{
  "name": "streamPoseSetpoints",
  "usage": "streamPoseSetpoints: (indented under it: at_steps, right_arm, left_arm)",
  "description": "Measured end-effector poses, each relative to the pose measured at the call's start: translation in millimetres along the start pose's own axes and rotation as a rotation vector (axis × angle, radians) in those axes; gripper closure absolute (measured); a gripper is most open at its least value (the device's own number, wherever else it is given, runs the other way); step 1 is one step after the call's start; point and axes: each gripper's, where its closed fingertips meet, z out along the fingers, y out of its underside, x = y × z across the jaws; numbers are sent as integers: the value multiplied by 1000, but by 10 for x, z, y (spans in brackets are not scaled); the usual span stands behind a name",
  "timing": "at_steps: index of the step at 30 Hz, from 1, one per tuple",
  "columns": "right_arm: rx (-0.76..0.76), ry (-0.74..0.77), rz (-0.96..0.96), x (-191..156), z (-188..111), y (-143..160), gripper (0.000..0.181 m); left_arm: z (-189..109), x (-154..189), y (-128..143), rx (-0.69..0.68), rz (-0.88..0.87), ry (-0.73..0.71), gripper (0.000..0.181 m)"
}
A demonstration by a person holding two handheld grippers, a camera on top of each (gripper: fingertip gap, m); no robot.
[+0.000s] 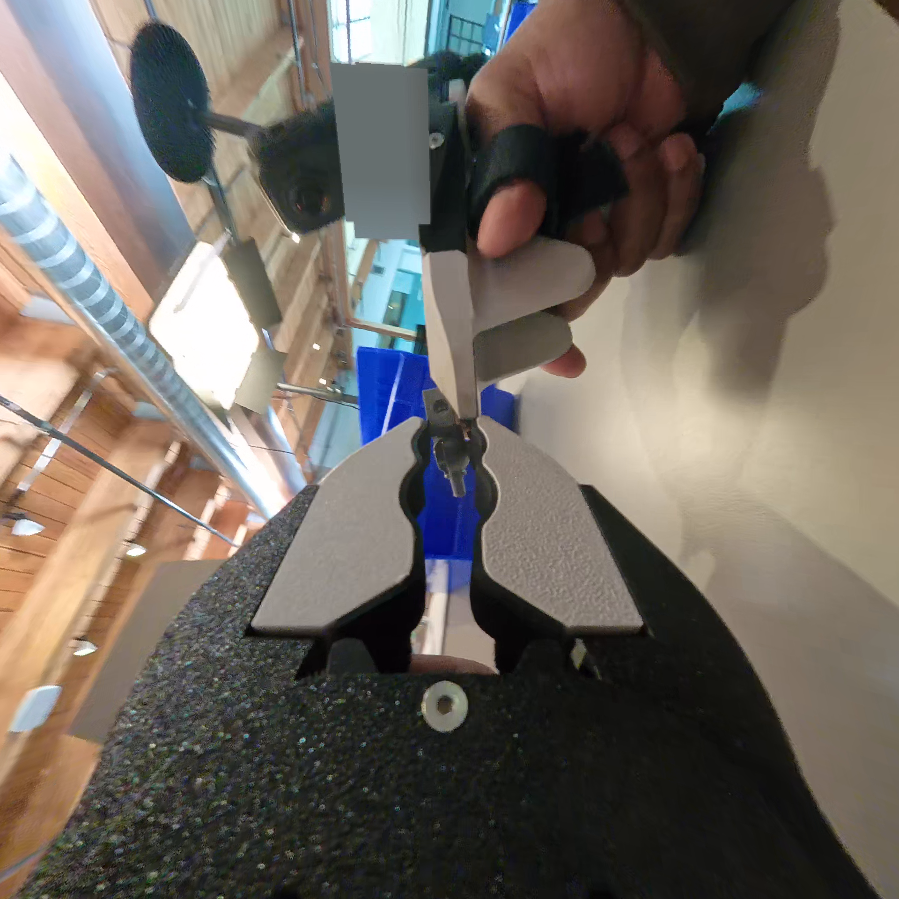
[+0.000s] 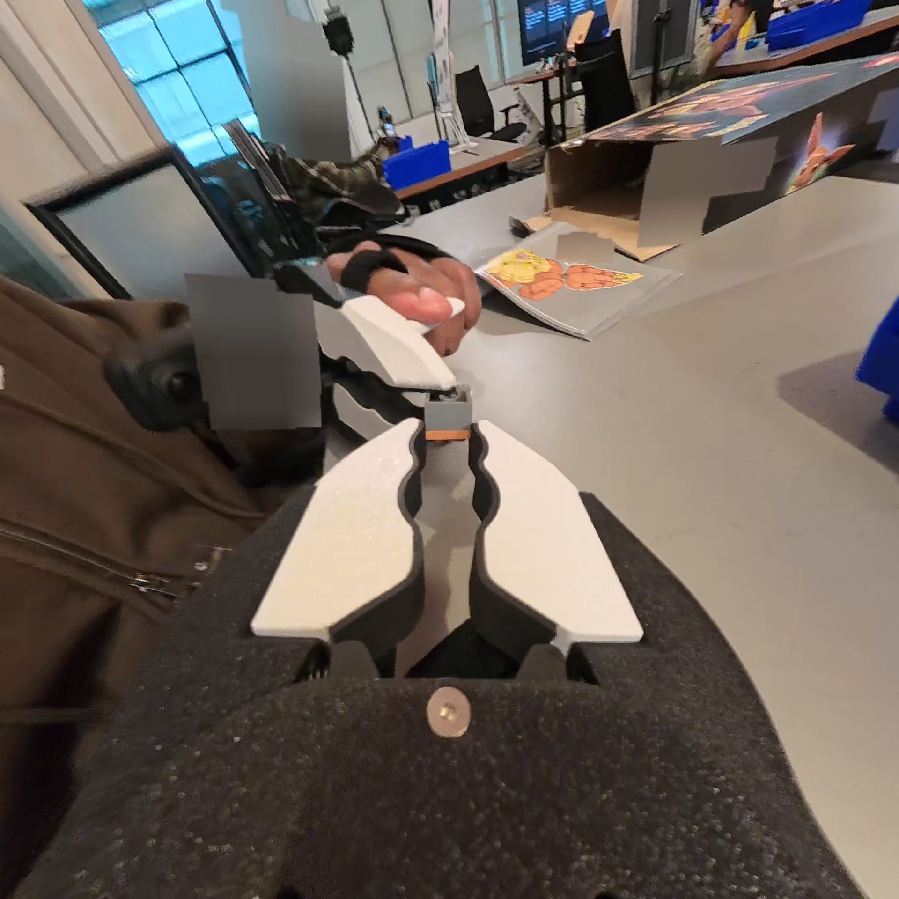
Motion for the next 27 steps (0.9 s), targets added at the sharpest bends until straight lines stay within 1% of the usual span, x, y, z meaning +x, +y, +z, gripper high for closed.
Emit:
streamPoseSetpoints:
  at_steps: [6,10,16,18,20,22,24,27]
  right_arm:
    - [-38,58,-80,49,17,47,164]
    - [-63,43,-127,22,9,79,164]
    - [-75,29,-138,2,10,98,164]
    - [-63,32,-134,9,5,80,164]
    - [-40,74,-169,46,-14,44,166]
    - [4,186,-259,139,-67,-35,167]
    - [60,299,-396,185,-152,-149,164]
    - [119,423,-656,134,-251,-285,161]
  left_arm:
    - [-1,67,48,0,-174,100,166]
    - [-16,96,22,45,-347,180,167]
    - [-31,118,5,78,-506,256,167]
    - [-23,122,20,70,-579,284,167]
    - [-17,105,43,64,-708,318,168]
    - [-17,34,81,61,-877,323,168]
    - [-24,-19,115,54,-1064,330,168]
    - [-55,-107,44,131,-1342,354,168]
